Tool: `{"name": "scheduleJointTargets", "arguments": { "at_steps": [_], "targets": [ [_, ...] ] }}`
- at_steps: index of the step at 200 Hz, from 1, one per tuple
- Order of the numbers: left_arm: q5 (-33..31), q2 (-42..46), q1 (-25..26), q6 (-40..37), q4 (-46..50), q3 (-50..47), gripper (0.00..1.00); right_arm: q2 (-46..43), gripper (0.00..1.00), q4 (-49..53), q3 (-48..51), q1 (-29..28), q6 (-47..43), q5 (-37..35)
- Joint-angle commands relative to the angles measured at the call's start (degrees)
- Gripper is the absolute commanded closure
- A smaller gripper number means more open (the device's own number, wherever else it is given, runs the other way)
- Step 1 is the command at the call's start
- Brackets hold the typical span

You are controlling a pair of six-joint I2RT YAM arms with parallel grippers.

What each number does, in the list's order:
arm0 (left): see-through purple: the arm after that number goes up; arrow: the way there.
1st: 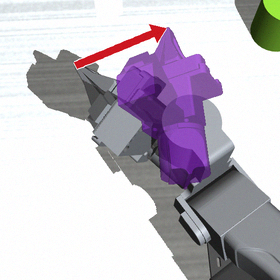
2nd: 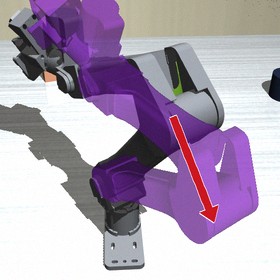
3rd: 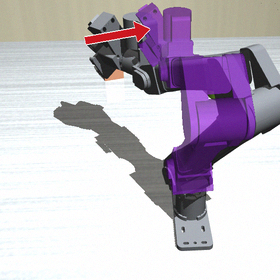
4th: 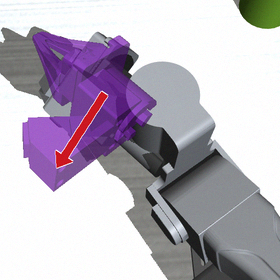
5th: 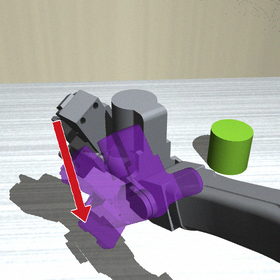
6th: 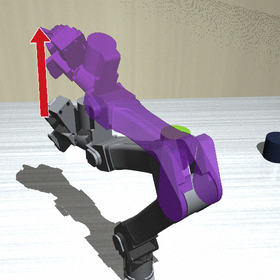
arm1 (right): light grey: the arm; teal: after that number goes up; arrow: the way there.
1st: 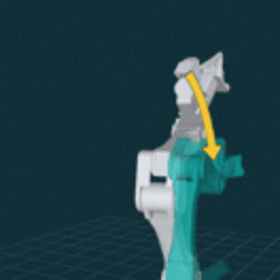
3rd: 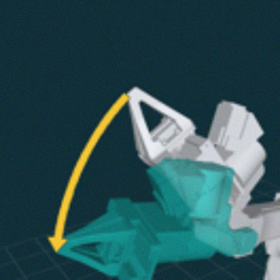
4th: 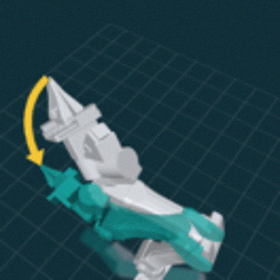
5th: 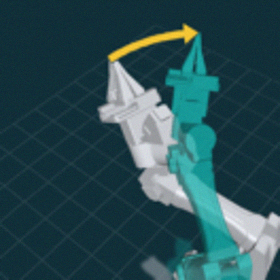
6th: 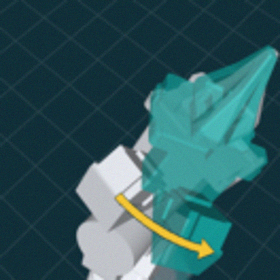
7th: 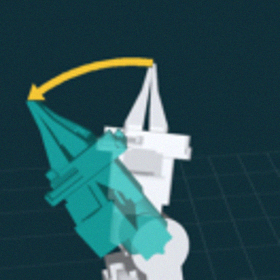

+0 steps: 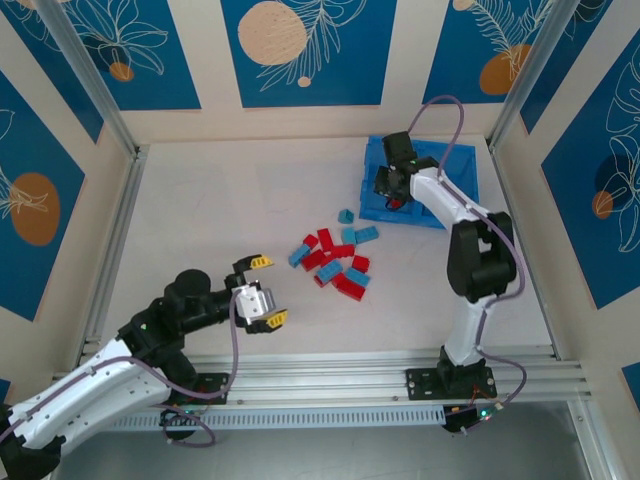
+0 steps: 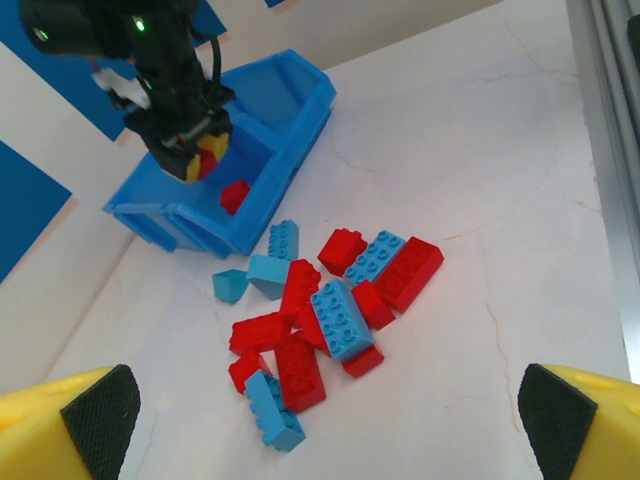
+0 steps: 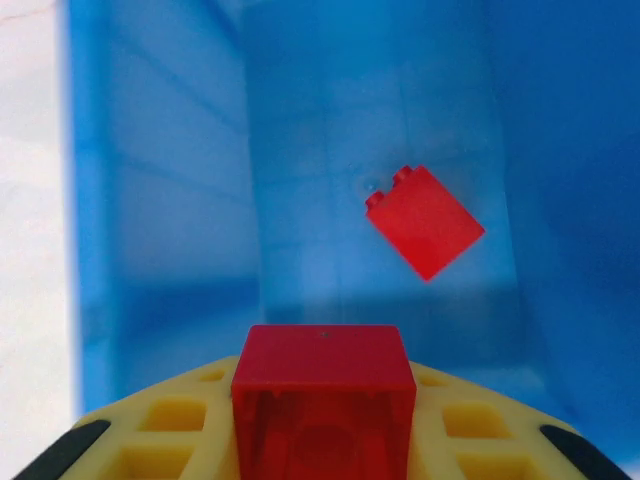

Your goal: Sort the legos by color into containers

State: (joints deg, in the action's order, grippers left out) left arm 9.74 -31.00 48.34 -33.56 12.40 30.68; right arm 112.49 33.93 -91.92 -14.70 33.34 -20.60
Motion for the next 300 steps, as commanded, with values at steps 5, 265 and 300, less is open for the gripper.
{"name": "scheduleJointTargets", "arguments": {
  "at_steps": [5,265,300],
  "targets": [
    [-1.6,1.7,-1.1,-1.1,0.2,-0.8,0.0,5.4,0.62,4.8,-6.6,1.4,3.6,4.8],
    [4.6,-1.3,-3.1,-3.0,0.6,-2.1,0.0,-11.7,0.28,20.1,12.7,-31.5,24.0,-1.9],
    [3.6,-0.8,-3.2,-3.9,1.1,-2.5,0.0,-5.5,0.17,21.6,8.6,-31.9,22.6,-3.2]
  ]
}}
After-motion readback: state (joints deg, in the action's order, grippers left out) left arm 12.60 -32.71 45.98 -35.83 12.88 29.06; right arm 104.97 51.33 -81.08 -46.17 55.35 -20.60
